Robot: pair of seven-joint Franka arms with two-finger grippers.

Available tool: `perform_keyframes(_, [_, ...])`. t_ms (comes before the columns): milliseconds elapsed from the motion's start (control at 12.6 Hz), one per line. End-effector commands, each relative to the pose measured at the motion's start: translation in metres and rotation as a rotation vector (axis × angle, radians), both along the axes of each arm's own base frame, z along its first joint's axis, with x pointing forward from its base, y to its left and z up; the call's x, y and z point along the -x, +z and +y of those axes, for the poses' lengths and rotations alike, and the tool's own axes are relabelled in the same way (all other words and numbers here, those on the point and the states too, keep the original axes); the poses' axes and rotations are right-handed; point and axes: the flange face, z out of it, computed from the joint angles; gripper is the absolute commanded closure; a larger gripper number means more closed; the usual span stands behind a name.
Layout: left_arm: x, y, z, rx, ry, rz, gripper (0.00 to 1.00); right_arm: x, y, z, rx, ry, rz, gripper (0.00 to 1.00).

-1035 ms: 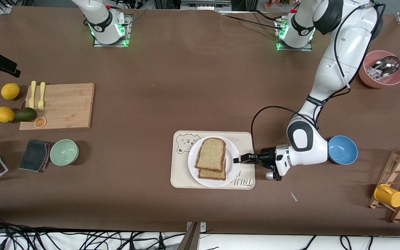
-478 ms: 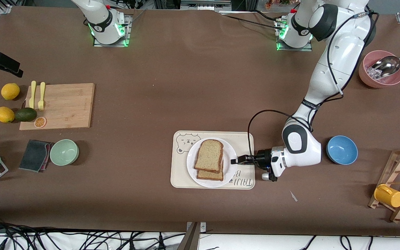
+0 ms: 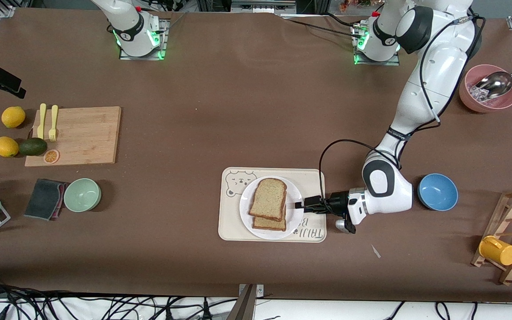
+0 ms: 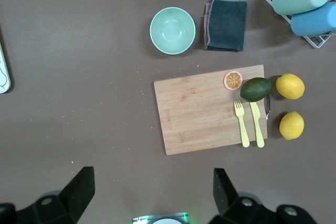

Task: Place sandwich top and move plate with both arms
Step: 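Open the left gripper and release the plate rim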

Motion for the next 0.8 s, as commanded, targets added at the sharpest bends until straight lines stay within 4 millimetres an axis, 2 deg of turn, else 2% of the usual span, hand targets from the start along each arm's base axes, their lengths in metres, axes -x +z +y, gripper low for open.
perform_keyframes(0, [-0.002,0.011,0.006,0.029,-0.01,-0.028,0.0,0.002,0.008,0.0,-0.02,-0.004,-0.012,0.0])
perform_keyframes(159, [-0.002,0.031,0.012,0.021,-0.018,-0.017,0.0,0.004,0.01,-0.001,-0.017,-0.002,-0.014,0.0])
perform_keyframes(398, [-0.005,0.071,0.023,-0.113,-0.118,-0.038,0.0,0.004,0.009,-0.001,-0.022,0.002,-0.006,0.0])
perform_keyframes(557, [-0.006,0.105,0.025,-0.226,-0.175,-0.031,0.0,0.003,0.01,0.007,-0.01,0.014,-0.013,0.0])
perform_keyframes(717, [-0.004,0.144,0.037,-0.377,-0.26,-0.046,0.0,0.003,0.009,0.001,-0.018,-0.003,-0.014,0.0])
